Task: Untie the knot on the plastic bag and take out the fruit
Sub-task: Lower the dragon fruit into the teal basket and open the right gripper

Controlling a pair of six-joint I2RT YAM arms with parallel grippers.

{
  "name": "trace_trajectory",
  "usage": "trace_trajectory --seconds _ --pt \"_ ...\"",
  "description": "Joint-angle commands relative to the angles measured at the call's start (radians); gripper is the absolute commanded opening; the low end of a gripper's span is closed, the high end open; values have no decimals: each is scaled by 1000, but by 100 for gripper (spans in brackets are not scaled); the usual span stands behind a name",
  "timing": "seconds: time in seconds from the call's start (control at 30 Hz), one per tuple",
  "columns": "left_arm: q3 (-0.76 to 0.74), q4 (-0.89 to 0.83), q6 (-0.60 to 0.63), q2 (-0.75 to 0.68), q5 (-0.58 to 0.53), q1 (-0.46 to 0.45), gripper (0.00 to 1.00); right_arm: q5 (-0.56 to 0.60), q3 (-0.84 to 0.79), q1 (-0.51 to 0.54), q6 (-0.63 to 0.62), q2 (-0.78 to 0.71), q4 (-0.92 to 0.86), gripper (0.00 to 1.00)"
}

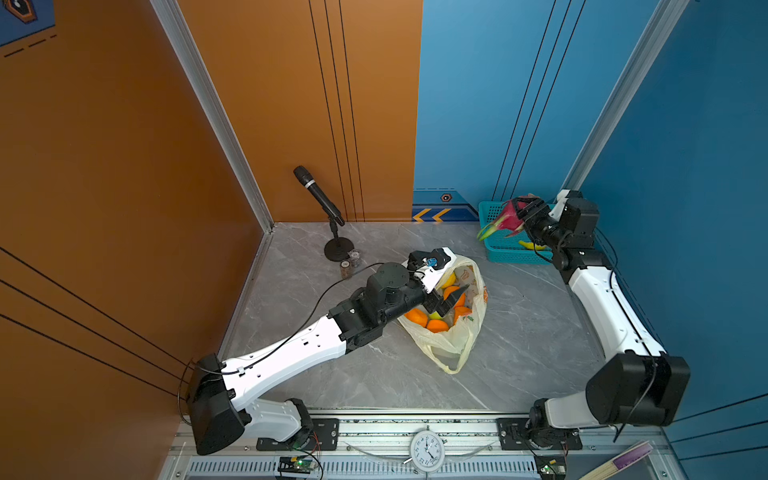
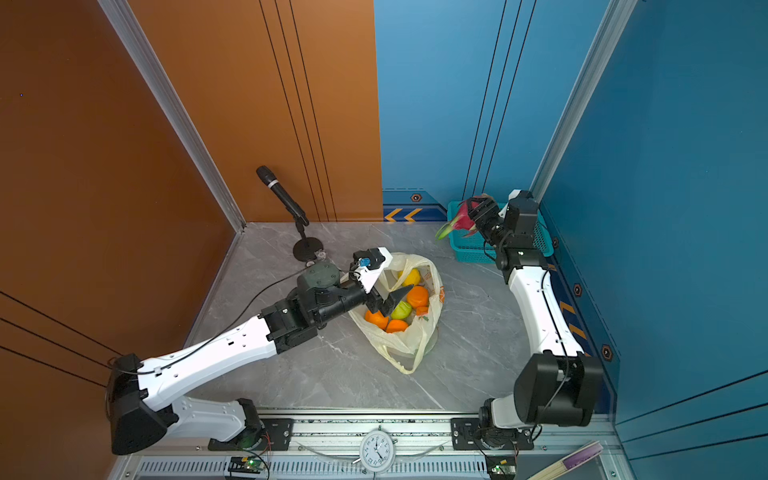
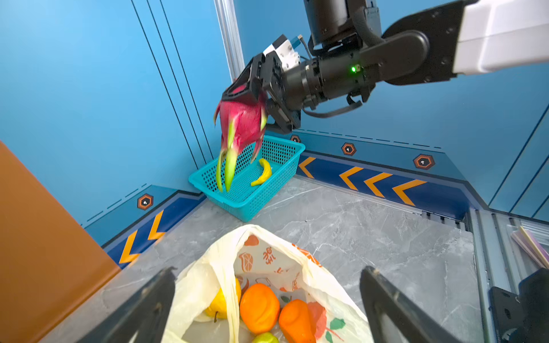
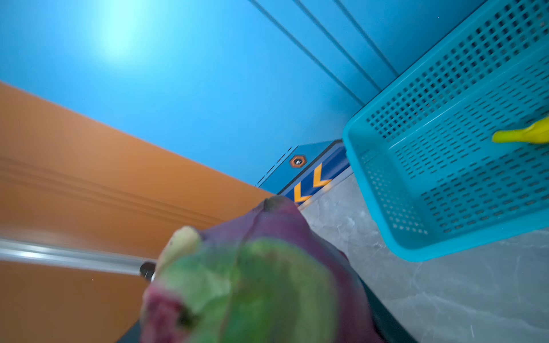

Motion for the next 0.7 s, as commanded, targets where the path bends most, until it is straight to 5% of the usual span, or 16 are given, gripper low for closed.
trace_trajectory --seconds 0.0,0.3,0.67 --pt "-30 -16 -62 -35 -63 -10 98 135 100 -36 49 111 37 56" --pt "-48 -11 -93 -31 -72 -9 98 208 540 -93 38 533 -167 57" --pt "-25 -22 -107 30 -80 4 98 68 1065 -121 96 1029 -367 57"
